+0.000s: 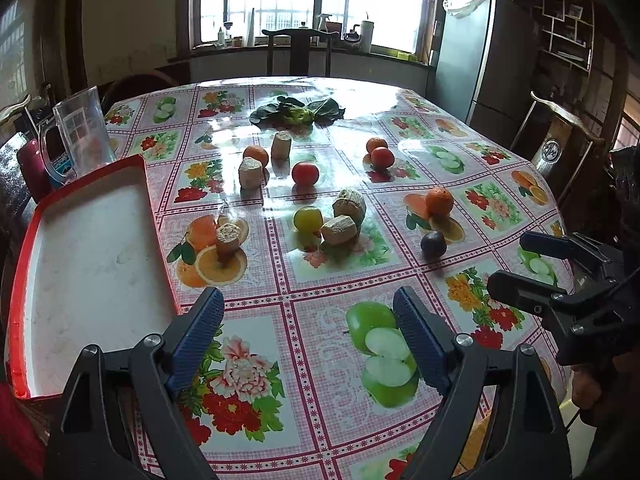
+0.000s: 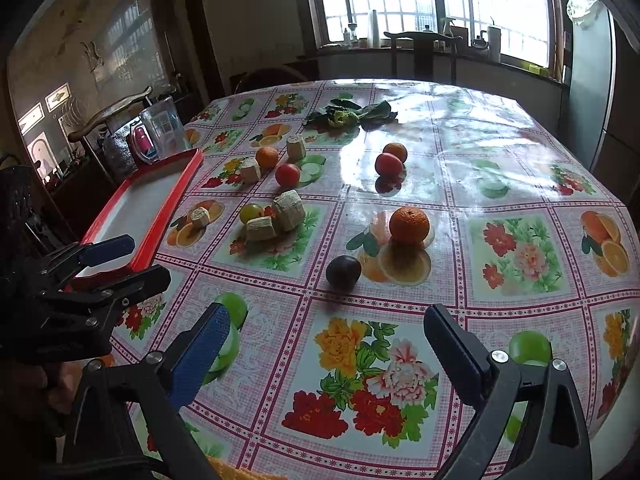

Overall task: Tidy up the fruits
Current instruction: 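Reach both tools toward the fruits on the table, then grasp a corn piece with the left tool while the right tool grasps the dark plum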

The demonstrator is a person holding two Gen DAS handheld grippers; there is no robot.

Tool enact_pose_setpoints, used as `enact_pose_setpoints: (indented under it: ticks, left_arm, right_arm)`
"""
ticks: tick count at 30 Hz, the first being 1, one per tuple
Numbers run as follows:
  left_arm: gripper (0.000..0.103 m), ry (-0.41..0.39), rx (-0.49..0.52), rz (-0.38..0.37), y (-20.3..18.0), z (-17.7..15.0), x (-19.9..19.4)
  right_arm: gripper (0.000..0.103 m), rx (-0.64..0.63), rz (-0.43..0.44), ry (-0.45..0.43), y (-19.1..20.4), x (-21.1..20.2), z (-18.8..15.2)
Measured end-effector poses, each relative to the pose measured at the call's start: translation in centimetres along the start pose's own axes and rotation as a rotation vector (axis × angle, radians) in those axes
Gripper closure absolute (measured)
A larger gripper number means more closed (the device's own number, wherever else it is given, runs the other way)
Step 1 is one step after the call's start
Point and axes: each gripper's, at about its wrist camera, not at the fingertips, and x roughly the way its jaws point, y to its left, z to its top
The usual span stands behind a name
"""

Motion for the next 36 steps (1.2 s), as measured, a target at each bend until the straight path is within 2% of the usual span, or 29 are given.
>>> enact_pose_setpoints:
  ticks: [3, 7, 8, 12, 15, 18, 21, 23, 24, 25, 26, 27, 36]
  left_arm:
    - [0.016, 0.019, -0.012, -0.022, 0.1, 0.5, 0.8]
    - [0.016, 0.043, -0.013, -0.041, 0.0, 1.3, 2.3]
    - [0.016, 0.081, -0.039, -0.065, 0.1, 1.5, 2.9]
    - [0.023, 0.094, -0.042, -0.090, 0.2, 2.5, 5.1]
    - [0.032, 0.117, -0.040, -0.100, 0.1, 3.2, 6.9]
    - [0.040, 0.149, -0.021, -0.091, -0.3, 3.8, 8.7]
    - [0.043, 0.178, 0.003, -0.079, -0.7, 3.9, 10.1]
    - [0.051, 0.184, 0.020, -0.067, -1.0, 3.9, 10.9]
    - [0.058, 0.185, 0.047, -0.040, -1.1, 3.8, 11.1]
    - [0.060, 0.177, 0.063, -0.033, -1.2, 3.9, 11.2]
    - [0.070, 0.171, 0.066, -0.042, -1.3, 4.0, 11.2]
    - [0.075, 0.168, 0.066, -0.047, -1.3, 4.1, 11.1]
    - [0.076, 0.132, 0.018, -0.117, -0.2, 3.9, 8.7]
  right_arm:
    - [0.012, 0.002, 0.003, 0.023, -0.2, 0.8, 0.3]
    - [0.022, 0.012, 0.014, 0.040, -0.8, 2.2, 0.9]
    - [0.023, 0.016, 0.017, 0.050, -1.0, 2.6, 1.0]
    - [0.036, 0.015, 0.020, 0.107, -1.3, 4.6, 1.7]
    - [0.037, -0.005, -0.002, 0.102, -1.5, 6.0, 2.2]
    - [0.042, -0.008, -0.004, 0.130, -1.7, 7.1, 2.4]
    - [0.045, -0.029, -0.031, 0.147, -1.9, 7.7, 2.6]
    - [0.051, -0.056, -0.062, 0.155, -1.9, 7.9, 2.7]
    - [0.058, -0.064, -0.070, 0.151, -1.8, 7.9, 2.7]
    - [0.066, -0.072, -0.078, 0.148, -1.8, 8.0, 2.8]
    - [0.069, -0.074, -0.072, 0.145, -1.8, 8.0, 2.9]
    - [0.077, -0.067, -0.046, 0.146, -1.8, 7.9, 2.9]
    - [0.077, -0.032, 0.024, 0.119, -0.6, 6.1, 2.9]
